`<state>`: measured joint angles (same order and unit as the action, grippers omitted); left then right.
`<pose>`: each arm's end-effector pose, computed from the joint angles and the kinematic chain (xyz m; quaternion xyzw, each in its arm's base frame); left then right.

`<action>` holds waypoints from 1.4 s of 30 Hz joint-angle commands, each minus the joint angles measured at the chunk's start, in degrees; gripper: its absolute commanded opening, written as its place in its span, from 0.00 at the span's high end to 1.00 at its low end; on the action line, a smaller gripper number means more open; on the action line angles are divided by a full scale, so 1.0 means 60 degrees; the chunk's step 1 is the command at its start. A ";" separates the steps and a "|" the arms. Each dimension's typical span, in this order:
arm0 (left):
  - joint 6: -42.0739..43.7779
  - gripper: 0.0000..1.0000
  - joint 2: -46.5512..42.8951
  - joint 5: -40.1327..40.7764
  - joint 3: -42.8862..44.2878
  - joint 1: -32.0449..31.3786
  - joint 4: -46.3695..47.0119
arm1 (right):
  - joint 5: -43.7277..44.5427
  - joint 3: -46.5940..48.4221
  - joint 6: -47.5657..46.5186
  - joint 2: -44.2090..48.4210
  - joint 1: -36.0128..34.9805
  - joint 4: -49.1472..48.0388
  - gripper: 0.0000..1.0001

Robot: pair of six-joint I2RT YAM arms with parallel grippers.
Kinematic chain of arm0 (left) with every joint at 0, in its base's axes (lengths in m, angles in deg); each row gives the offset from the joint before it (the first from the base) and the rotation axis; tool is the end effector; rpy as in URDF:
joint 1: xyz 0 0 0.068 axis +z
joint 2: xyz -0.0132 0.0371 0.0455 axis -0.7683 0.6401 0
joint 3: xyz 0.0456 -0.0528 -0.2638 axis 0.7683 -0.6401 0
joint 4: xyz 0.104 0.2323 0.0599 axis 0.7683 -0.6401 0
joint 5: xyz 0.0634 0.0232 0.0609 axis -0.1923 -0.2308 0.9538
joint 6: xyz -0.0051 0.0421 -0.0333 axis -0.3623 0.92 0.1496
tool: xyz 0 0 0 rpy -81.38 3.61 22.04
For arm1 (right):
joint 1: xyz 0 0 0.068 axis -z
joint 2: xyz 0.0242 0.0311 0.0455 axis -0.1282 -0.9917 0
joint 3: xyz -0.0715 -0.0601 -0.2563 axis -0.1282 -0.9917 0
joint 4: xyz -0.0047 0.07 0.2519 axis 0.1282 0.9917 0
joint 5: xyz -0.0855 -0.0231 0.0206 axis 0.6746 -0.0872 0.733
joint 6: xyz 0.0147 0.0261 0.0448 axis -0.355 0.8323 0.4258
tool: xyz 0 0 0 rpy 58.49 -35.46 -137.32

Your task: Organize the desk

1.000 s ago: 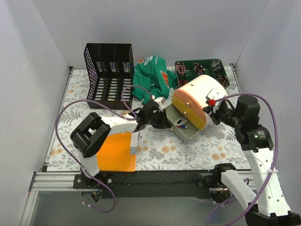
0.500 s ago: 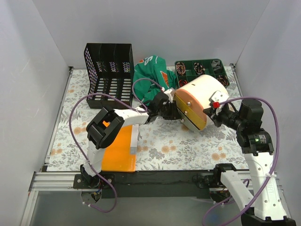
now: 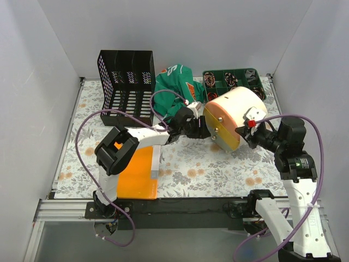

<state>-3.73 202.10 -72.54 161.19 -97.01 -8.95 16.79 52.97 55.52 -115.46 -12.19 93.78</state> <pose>0.2998 -0.3305 0.1802 -0.1602 0.8578 -0.4644 0.1511 0.1284 0.0312 0.3754 -0.3997 0.6894 0.1123 0.5935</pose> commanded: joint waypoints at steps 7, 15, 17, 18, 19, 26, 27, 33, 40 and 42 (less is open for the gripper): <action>0.2080 0.37 -0.5054 0.2239 -0.2411 0.0023 -0.0956 | -0.2093 0.0410 -0.0906 -0.1137 0.0012 0.0871 0.93; 0.3545 0.02 -0.8939 0.4790 -0.4681 0.0198 -0.3064 | -0.0691 0.0849 -0.1931 -0.2790 -0.3190 0.1268 0.63; 0.3970 0.02 -0.9671 0.5272 -0.4887 0.0242 -0.3344 | -0.0089 0.0864 -0.2312 -0.3260 -0.4578 0.1268 0.54; 0.4131 0.02 -1.0255 0.5464 -0.5062 0.0272 -0.3592 | 0.0014 0.0893 -0.2589 -0.3799 -0.4979 0.1268 0.50; 0.4234 0.02 -1.0565 0.5756 -0.5151 0.0272 -0.3681 | 0.0131 0.0879 -0.3404 -0.4066 -0.5679 0.1253 0.42; 0.4440 0.02 -1.2867 0.8657 -0.6089 0.0286 -0.3843 | 0.0922 0.0997 -0.8111 -0.6584 -0.8394 0.0610 0.24; 0.4469 0.02 -1.3158 0.8978 -0.6118 0.0286 -0.3814 | 0.1286 0.1112 -0.8448 -0.6878 -0.8570 0.0522 0.23; 0.4631 0.02 -1.3834 0.9670 -0.6236 0.0301 -0.3784 | 0.2208 0.2767 -0.9038 -0.9529 -0.9610 -0.0342 0.23; 0.4645 0.02 -1.4420 0.9832 -0.6323 0.0316 -0.3697 | 0.3267 0.3310 -0.8862 -1.1303 -1.0549 -0.1676 0.25; 0.4689 0.02 -1.4523 0.9773 -0.6382 0.0316 -0.3624 | 0.3427 0.3340 -0.8804 -1.1597 -1.0549 -0.1924 0.27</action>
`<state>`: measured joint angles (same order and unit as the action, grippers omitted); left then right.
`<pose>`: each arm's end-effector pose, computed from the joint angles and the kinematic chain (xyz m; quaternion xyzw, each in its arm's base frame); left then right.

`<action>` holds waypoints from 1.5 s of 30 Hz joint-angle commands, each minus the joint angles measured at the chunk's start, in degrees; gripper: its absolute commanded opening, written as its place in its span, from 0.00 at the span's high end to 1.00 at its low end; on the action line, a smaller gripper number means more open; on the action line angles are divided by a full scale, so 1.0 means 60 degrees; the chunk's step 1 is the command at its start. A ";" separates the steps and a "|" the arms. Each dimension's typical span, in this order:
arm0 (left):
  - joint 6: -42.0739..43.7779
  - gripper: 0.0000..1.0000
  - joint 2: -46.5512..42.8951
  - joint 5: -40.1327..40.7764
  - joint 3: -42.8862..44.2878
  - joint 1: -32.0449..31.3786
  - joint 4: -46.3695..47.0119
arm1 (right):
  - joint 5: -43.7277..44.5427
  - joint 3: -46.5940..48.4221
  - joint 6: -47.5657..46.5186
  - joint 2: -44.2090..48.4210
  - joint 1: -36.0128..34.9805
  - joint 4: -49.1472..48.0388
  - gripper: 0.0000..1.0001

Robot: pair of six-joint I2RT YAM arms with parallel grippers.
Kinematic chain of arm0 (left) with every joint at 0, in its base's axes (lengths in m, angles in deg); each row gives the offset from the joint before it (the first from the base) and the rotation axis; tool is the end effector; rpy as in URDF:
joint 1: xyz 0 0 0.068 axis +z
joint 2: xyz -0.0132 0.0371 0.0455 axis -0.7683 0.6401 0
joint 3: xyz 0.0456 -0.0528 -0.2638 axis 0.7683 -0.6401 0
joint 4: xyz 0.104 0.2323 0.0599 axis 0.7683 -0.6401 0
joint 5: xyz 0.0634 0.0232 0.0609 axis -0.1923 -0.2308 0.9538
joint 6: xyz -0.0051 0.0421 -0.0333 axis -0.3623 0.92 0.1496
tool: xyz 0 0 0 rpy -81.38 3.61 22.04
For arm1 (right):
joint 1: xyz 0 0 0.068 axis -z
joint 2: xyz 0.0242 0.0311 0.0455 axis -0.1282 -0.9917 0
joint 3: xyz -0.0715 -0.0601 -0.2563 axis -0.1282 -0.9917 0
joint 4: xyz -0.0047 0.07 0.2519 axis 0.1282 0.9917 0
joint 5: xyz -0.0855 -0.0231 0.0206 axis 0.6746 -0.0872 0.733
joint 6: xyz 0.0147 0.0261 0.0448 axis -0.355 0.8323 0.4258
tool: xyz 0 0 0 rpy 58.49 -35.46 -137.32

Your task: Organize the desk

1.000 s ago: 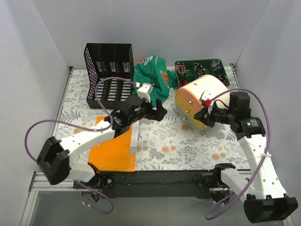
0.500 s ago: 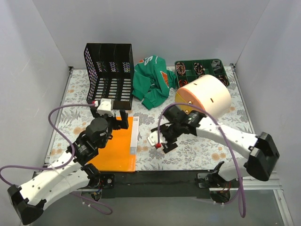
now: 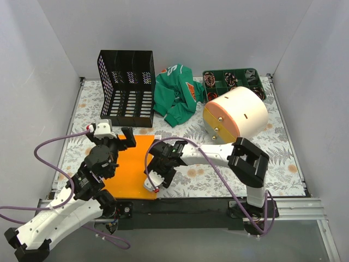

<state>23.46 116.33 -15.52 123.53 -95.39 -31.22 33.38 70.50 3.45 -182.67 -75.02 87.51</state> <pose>0.1044 -0.0696 0.3196 -0.2672 0.6849 -0.2506 0.6298 0.1355 0.3587 0.1885 -0.9369 0.2110 0.1192 0.2521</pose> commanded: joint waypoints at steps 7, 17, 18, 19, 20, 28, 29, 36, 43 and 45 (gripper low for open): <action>0.0216 0.02 -0.0127 0.0005 -0.0062 0.0046 0.0118 | 0.0985 0.0171 -0.0125 -0.0967 -0.0266 -0.1480 0.42; 0.0202 0.02 -0.0346 -0.0083 -0.0120 0.0061 0.0132 | 0.0635 -0.1674 0.0355 -0.0193 -0.0428 -0.1729 0.97; 0.0202 0.02 -0.0346 -0.0083 -0.0120 0.0061 0.0133 | 0.0518 -0.1807 0.0473 -0.0046 -0.0428 -0.1730 0.99; 0.0187 0.02 -0.0332 -0.0098 -0.0091 0.0061 0.0118 | 0.0416 -0.1910 0.0634 0.0100 -0.0428 -0.1759 0.99; 0.0187 0.02 -0.0332 -0.0098 -0.0105 0.0061 0.0118 | 0.0168 -0.2128 0.0868 0.0421 -0.0428 -0.1759 0.99; -0.0833 0.02 -0.0624 -0.0594 0.0113 0.0061 -0.0129 | -0.1020 -0.2482 0.3270 0.2574 -0.0311 -0.1570 0.99; -0.1114 0.02 -0.0683 -0.1089 0.0187 0.0061 -0.0291 | -0.1181 -0.2482 0.3388 0.2766 -0.0282 -0.1525 0.99; -0.5710 0.02 -0.0917 -0.2806 0.1108 0.0061 -0.2838 | -0.1577 -0.2701 0.4151 0.3851 0.0406 -0.1261 0.99; -0.9932 0.02 -0.1956 -0.3759 0.1316 0.0061 -0.5460 | -0.1929 -0.2760 0.4839 0.4174 0.1519 -0.1290 0.99; -1.0867 0.02 -0.2235 -0.3964 0.1228 0.0061 -0.5725 | -0.2119 -0.2775 0.5044 0.4218 0.1754 -0.1319 0.99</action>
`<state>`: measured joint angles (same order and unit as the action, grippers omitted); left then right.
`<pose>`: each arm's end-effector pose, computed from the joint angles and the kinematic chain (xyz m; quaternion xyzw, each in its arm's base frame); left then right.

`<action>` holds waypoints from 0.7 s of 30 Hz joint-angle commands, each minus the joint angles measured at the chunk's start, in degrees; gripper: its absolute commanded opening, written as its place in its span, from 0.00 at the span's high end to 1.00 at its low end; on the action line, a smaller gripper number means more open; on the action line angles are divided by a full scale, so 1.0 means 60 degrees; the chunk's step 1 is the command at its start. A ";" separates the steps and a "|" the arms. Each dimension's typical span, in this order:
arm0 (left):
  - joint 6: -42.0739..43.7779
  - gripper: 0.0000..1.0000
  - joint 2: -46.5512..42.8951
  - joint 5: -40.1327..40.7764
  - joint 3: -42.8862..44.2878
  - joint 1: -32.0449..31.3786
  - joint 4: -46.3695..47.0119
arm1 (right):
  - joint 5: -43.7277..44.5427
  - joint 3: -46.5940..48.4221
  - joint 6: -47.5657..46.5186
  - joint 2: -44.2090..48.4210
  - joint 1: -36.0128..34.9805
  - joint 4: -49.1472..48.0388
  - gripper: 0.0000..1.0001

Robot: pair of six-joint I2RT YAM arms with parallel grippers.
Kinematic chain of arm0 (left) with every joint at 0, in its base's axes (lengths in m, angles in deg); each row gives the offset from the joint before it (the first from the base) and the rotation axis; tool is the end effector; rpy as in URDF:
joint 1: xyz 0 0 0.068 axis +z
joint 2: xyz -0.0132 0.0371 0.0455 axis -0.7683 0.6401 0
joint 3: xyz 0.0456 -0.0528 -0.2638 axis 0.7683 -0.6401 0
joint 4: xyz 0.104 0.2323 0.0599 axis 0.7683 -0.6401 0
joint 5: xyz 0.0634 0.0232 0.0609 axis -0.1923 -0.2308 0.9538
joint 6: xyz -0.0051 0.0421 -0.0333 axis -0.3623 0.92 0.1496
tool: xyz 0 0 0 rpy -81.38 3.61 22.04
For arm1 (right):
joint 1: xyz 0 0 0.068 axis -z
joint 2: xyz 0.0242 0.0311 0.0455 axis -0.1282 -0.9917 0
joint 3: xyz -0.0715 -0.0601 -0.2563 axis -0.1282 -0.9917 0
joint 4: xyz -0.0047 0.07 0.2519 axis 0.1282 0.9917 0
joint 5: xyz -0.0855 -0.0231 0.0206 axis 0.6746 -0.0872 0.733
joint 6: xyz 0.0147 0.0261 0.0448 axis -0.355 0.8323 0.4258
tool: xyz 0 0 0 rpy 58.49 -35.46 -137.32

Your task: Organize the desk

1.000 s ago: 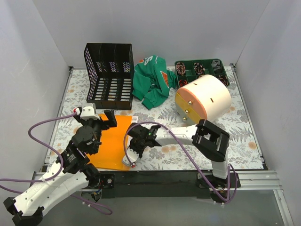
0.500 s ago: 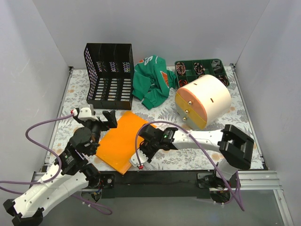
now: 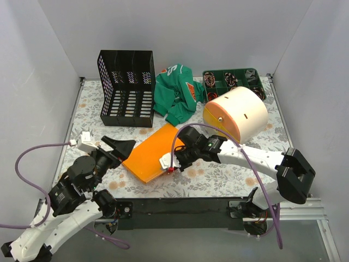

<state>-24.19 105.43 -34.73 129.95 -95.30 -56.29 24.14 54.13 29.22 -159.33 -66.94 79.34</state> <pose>0.0601 -0.0387 0.3247 -0.4487 0.6404 -0.5043 0.3663 0.1413 0.2729 0.2450 -0.8145 0.4051 0.2269 0.3478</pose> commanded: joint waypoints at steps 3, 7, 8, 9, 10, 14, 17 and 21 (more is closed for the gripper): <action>-0.3910 0.02 -0.0098 -0.1421 0.0010 0.0032 -0.2366 | -0.0740 -0.0076 0.0911 0.0430 0.0568 0.0028 0.99; -0.5127 0.02 0.1161 -0.2256 -0.0516 0.0046 -0.2897 | -0.0857 -0.0061 0.1087 0.0620 0.0612 0.0043 0.99; -0.5187 0.02 0.1483 -0.2460 -0.0735 0.0032 -0.2809 | -0.0901 -0.0047 0.1101 0.0635 0.0627 0.0028 0.99; -0.5216 0.02 0.1936 -0.2520 -0.0824 0.0032 -0.2692 | -0.0930 -0.0046 0.1145 0.0664 0.0627 0.0028 0.99; -0.5246 0.02 0.2143 -0.2492 -0.0883 0.0046 -0.2445 | -0.0930 -0.0075 0.1175 0.0737 0.0627 0.0043 0.99; -0.5232 0.02 0.2278 -0.2418 -0.1147 0.0046 -0.1594 | -0.0828 -0.0149 0.1204 0.0943 0.0729 0.0028 0.99; -0.5304 0.02 0.2087 -0.2418 -0.1235 0.0046 -0.1431 | -0.0842 -0.0237 0.1262 0.1104 0.0861 -0.0001 0.99; -0.6326 0.02 0.1794 -0.3001 -0.2082 0.0046 -0.0646 | -0.1032 -0.0325 0.1511 0.1265 0.0993 -0.0191 0.99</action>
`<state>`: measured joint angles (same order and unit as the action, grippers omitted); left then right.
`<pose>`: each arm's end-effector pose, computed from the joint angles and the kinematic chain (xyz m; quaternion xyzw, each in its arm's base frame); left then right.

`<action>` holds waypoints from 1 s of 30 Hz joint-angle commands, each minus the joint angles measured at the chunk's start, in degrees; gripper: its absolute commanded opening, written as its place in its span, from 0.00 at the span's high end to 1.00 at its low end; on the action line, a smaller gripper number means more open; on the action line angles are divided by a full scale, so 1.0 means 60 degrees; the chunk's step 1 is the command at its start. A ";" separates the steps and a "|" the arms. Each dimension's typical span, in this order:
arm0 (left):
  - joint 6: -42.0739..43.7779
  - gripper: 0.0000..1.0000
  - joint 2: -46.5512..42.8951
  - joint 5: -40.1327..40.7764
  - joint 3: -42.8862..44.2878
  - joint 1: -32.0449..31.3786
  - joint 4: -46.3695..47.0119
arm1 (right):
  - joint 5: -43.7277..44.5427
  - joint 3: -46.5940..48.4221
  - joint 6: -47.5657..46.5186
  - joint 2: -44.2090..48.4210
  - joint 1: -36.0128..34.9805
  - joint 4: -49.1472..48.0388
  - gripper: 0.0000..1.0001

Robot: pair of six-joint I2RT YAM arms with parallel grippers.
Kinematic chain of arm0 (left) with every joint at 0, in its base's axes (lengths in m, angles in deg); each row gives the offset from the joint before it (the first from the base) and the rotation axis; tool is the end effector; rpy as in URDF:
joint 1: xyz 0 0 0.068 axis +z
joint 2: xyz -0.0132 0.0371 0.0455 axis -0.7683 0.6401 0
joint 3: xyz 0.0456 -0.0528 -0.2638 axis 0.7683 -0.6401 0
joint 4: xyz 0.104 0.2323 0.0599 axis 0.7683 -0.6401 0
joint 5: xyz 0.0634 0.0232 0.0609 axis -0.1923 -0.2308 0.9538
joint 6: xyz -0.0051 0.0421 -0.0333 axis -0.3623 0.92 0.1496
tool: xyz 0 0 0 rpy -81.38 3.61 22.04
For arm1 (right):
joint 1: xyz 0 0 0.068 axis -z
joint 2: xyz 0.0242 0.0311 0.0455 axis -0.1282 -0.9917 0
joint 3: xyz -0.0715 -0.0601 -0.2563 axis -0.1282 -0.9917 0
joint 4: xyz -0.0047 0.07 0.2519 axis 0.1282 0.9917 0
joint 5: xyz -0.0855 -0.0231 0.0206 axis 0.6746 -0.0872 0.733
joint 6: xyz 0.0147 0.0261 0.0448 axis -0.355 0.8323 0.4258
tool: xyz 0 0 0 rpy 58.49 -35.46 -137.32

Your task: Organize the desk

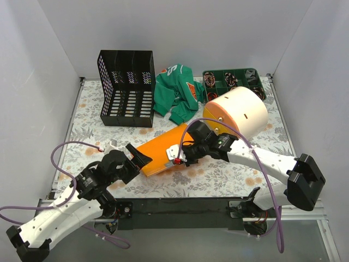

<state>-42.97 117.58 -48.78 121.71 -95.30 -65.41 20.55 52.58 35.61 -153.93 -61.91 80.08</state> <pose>0.0828 -0.0731 0.2478 -0.5501 0.7326 -0.3675 0.1602 0.1526 0.2458 0.2623 -0.7674 0.4597 0.2573 0.3655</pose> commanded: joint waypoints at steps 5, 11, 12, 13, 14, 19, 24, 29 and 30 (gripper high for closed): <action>-0.4050 0.02 -0.0029 -0.1497 -0.1913 0.0046 0.2402 | -0.0509 0.0036 0.0770 0.0351 0.0184 -0.0418 0.99; -0.4562 0.02 0.0282 -0.0956 -0.1705 0.0046 0.1844 | -0.0888 -0.0008 0.0960 0.0322 0.0184 -0.0550 0.99; -0.4664 0.02 0.0252 -0.0853 -0.1824 0.0046 0.2368 | -0.1020 0.0021 0.1048 0.0292 0.0184 -0.0564 0.99; -0.4868 0.02 0.0237 -0.0736 -0.1984 0.0046 0.2692 | -0.1166 0.0022 0.1092 0.0263 0.0184 -0.0564 0.99; -0.4987 0.02 0.0266 -0.0677 -0.2247 0.0046 0.3000 | -0.1226 0.0036 0.1136 0.0248 0.0184 -0.0564 0.99; -0.5193 0.19 0.0530 -0.0194 -0.2528 0.0046 0.4232 | -0.1620 -0.0094 0.1225 0.0365 0.0184 -0.0550 0.99; -0.4375 0.52 -0.0230 0.0391 -0.2572 0.0046 0.4730 | -0.2294 -0.0476 0.1049 0.0497 0.0184 -0.0506 0.99; -0.2516 0.89 -0.1768 0.0598 -0.2499 0.0046 0.4864 | -0.3203 -0.0565 0.0523 0.0614 0.0170 0.0108 0.99; -0.1874 0.92 -0.1958 0.0511 -0.2484 0.0046 0.4834 | -0.3262 -0.0521 0.0478 0.0614 0.0170 0.0399 0.99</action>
<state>-43.64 110.76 -47.43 105.91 -95.04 -39.62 7.81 48.76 40.83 -151.97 -60.66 79.42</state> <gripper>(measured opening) 0.152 0.030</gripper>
